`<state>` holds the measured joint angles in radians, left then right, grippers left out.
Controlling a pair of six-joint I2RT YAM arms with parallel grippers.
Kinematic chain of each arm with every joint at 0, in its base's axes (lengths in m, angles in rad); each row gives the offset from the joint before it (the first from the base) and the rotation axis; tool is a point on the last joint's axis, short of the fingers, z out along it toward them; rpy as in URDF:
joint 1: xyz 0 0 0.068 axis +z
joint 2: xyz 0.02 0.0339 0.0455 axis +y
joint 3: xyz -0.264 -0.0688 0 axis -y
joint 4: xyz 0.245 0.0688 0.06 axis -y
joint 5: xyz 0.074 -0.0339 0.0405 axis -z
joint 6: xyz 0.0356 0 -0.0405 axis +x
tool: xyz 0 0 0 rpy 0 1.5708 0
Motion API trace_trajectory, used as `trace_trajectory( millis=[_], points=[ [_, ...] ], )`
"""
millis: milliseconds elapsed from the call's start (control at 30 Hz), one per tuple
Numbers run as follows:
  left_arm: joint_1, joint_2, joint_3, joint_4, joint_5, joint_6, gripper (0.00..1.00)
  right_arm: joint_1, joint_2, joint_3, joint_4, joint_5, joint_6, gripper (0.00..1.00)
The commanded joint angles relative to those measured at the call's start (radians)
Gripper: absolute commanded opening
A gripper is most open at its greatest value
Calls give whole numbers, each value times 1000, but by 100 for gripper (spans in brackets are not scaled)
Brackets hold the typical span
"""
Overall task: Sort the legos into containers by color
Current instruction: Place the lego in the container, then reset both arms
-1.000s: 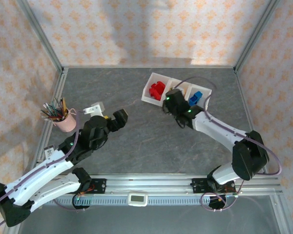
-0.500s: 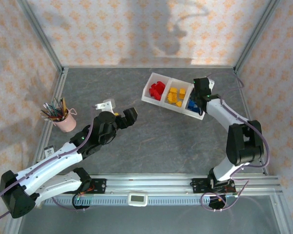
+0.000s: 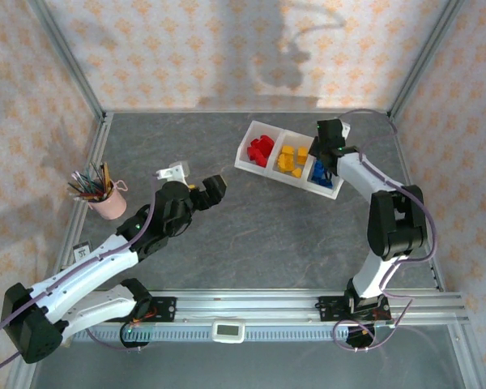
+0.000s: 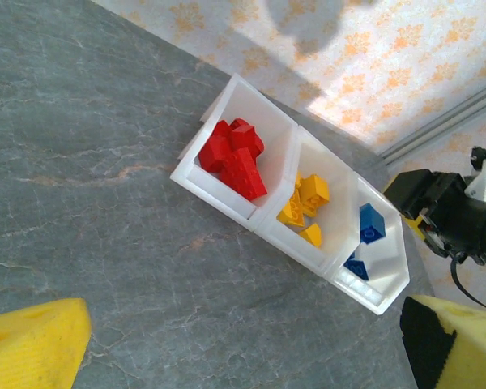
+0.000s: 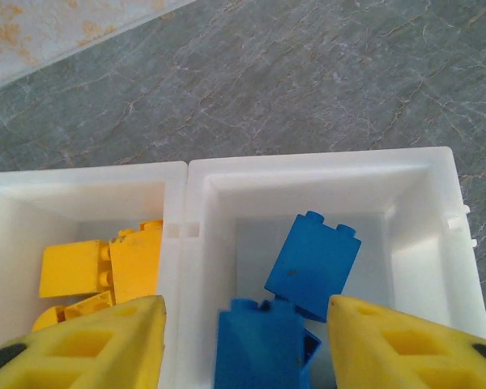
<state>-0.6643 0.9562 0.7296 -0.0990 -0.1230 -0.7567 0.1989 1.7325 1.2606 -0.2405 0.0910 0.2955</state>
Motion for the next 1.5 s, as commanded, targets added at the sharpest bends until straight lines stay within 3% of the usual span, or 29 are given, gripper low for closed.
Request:
trace_trajectory(
  millis=[0,200,267,433,567,633,767,900,1000,1233,1400,1467],
  points=[
    [17,-4,-7,31,15,17,99,-11,-100,-7,-14,41,-4,59],
    [84,-4,-8,28,-22,42,99,-71,-273,-136,6,66,27,80],
    [149,-6,-13,0,-92,60,99,-126,-351,-234,45,109,44,100],
    [394,15,-81,85,-233,202,99,-231,-479,-538,269,296,32,100],
    [557,68,-199,334,-285,374,99,-237,-513,-776,599,316,-66,100],
    [597,100,-277,506,-277,475,99,-238,-519,-902,839,240,-131,100],
    [626,187,-436,878,-243,627,99,-239,-409,-962,1072,122,-189,100],
    [633,348,-484,1132,-135,693,99,-239,-301,-906,1146,1,-242,100],
    [634,480,-514,1344,-97,721,99,-238,-296,-887,1105,2,-241,100],
    [634,548,-504,1377,-32,742,99,-230,-327,-955,1230,-103,-274,100],
    [634,577,-534,1458,-2,754,99,-187,-215,-1066,1548,-103,-310,100],
    [634,579,-527,1443,-10,749,99,-169,-217,-1020,1444,-86,-330,100]
  ],
)
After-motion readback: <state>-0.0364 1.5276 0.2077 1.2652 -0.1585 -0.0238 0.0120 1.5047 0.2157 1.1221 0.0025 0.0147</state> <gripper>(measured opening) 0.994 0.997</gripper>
